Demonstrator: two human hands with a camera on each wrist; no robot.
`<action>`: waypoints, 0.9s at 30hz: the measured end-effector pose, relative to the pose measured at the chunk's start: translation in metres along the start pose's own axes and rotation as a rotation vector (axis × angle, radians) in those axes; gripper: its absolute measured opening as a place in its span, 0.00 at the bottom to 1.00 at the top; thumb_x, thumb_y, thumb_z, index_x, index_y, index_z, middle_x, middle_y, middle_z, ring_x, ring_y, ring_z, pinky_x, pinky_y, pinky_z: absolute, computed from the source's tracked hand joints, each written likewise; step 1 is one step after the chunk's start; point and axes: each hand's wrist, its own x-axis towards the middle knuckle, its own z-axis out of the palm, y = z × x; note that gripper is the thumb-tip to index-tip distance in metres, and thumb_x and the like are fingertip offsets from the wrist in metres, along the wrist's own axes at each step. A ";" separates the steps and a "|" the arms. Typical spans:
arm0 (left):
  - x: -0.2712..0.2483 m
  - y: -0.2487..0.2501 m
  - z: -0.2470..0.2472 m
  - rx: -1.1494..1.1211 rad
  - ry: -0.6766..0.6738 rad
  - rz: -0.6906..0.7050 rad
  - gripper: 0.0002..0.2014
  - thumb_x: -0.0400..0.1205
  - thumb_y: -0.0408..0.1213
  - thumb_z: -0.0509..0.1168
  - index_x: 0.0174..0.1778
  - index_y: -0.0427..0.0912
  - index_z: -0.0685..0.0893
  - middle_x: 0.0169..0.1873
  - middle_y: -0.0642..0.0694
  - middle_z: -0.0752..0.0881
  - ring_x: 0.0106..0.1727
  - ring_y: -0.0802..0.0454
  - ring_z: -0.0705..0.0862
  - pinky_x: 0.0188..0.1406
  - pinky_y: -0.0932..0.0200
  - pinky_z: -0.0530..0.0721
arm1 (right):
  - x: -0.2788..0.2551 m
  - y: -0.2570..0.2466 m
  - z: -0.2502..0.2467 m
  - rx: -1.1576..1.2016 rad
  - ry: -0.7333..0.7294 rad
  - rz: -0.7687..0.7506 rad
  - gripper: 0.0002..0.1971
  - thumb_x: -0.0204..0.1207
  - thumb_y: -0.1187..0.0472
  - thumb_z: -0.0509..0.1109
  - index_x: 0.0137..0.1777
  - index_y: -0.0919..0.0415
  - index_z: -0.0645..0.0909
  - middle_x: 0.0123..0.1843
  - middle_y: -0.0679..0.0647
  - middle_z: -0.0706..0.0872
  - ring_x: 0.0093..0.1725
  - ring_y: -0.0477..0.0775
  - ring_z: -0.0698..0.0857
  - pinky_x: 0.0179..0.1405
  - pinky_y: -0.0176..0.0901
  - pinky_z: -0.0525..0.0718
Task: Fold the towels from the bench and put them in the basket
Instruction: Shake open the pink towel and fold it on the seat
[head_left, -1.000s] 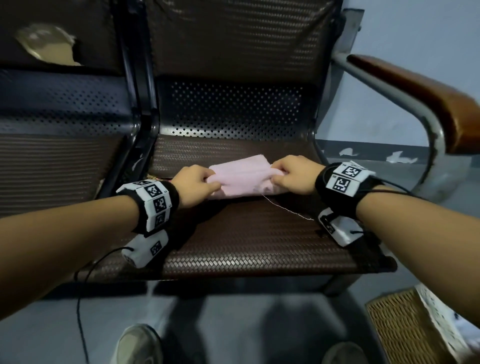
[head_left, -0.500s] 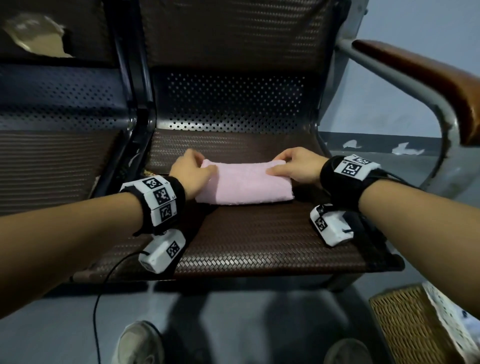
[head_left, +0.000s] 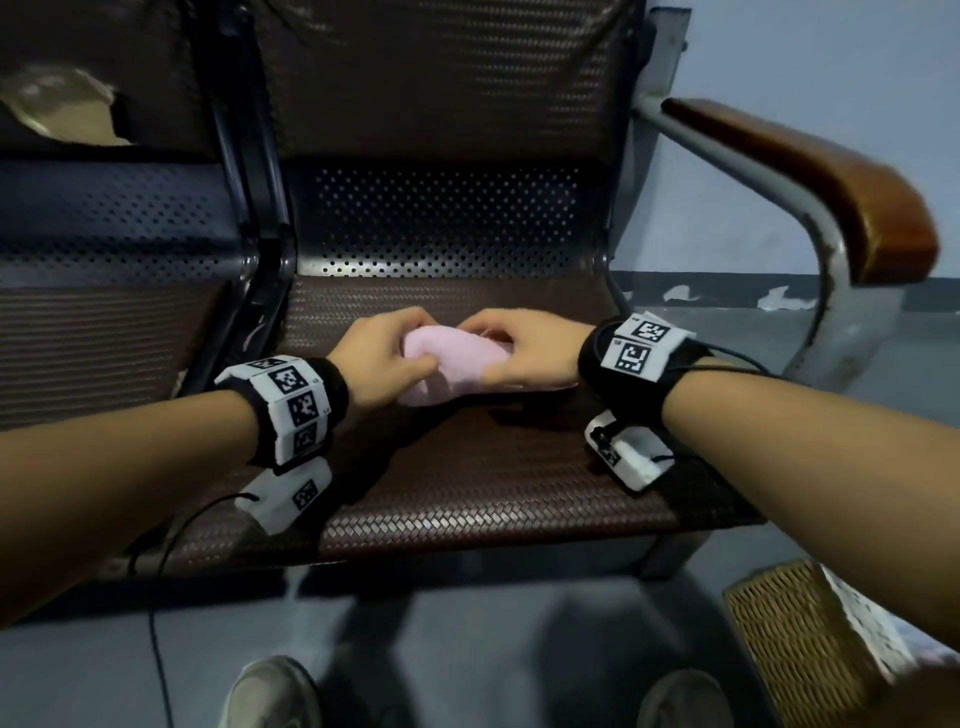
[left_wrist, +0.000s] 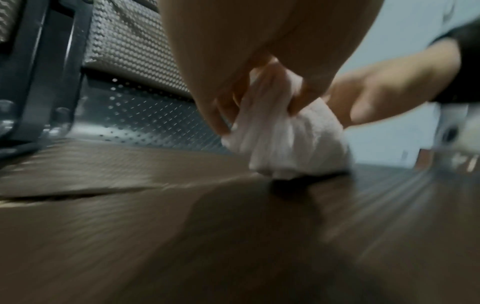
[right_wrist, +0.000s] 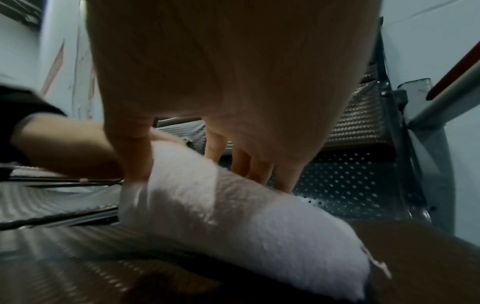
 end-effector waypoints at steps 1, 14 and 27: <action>-0.001 0.011 -0.004 -0.030 0.026 0.023 0.15 0.67 0.50 0.67 0.50 0.58 0.83 0.40 0.57 0.86 0.45 0.52 0.85 0.43 0.61 0.78 | -0.007 -0.004 0.001 -0.011 -0.002 -0.009 0.34 0.70 0.45 0.80 0.75 0.48 0.74 0.66 0.47 0.85 0.62 0.50 0.84 0.65 0.49 0.81; -0.011 0.266 0.010 -0.316 -0.033 0.515 0.22 0.70 0.55 0.76 0.57 0.50 0.89 0.49 0.54 0.91 0.52 0.59 0.88 0.58 0.54 0.85 | -0.225 0.029 -0.055 0.698 0.558 0.190 0.19 0.68 0.62 0.76 0.61 0.59 0.86 0.52 0.55 0.93 0.52 0.54 0.91 0.49 0.51 0.90; -0.020 0.411 0.293 -0.436 -0.882 0.187 0.19 0.79 0.50 0.72 0.59 0.41 0.86 0.52 0.40 0.91 0.46 0.42 0.92 0.43 0.48 0.92 | -0.425 0.201 0.023 1.265 1.122 0.840 0.20 0.79 0.62 0.70 0.69 0.71 0.82 0.59 0.69 0.90 0.50 0.58 0.90 0.50 0.49 0.88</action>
